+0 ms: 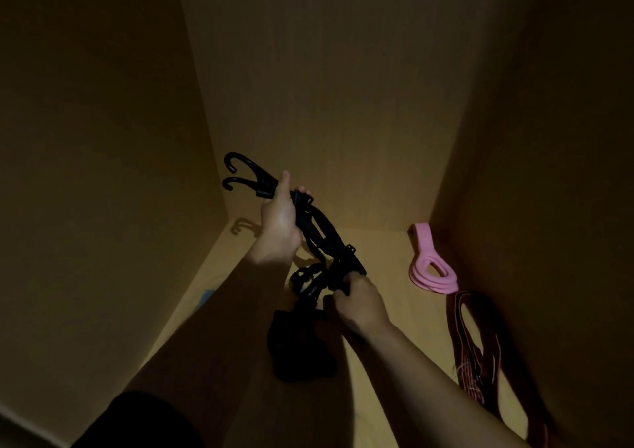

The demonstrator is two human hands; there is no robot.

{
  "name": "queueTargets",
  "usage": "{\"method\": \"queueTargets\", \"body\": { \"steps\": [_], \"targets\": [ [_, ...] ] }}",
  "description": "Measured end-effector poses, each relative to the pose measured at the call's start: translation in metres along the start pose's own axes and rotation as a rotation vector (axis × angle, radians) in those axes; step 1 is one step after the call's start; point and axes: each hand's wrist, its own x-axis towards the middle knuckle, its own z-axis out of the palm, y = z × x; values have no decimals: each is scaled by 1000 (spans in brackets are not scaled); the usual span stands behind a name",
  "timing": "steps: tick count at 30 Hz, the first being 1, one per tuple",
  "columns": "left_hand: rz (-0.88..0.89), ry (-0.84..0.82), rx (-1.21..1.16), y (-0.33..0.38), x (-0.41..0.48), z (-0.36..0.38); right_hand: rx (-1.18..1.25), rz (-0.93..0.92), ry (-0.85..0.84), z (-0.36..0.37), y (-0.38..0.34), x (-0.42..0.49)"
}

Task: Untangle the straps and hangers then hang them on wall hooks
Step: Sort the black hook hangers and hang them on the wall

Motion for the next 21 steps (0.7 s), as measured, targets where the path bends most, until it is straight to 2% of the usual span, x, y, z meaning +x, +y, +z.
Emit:
{"method": "queueTargets", "body": {
  "steps": [3, 7, 10, 14, 21],
  "targets": [
    [1, 8, 21, -3, 1, -3, 54, -44, 28, 2, -8, 2],
    [2, 22, 35, -3, 1, -6, 87, -108, -56, 19, -13, 13],
    [-16, 19, 47, -2, 2, -11, 84, -81, -100, 29, -9, 22],
    [-37, 40, 101, -2, 2, -17, -123, 19, -206, 28, -9, 30],
    [17, 77, 124, -5, 5, -23, -276, 75, -103, 22, -14, 26]
  ]
}}
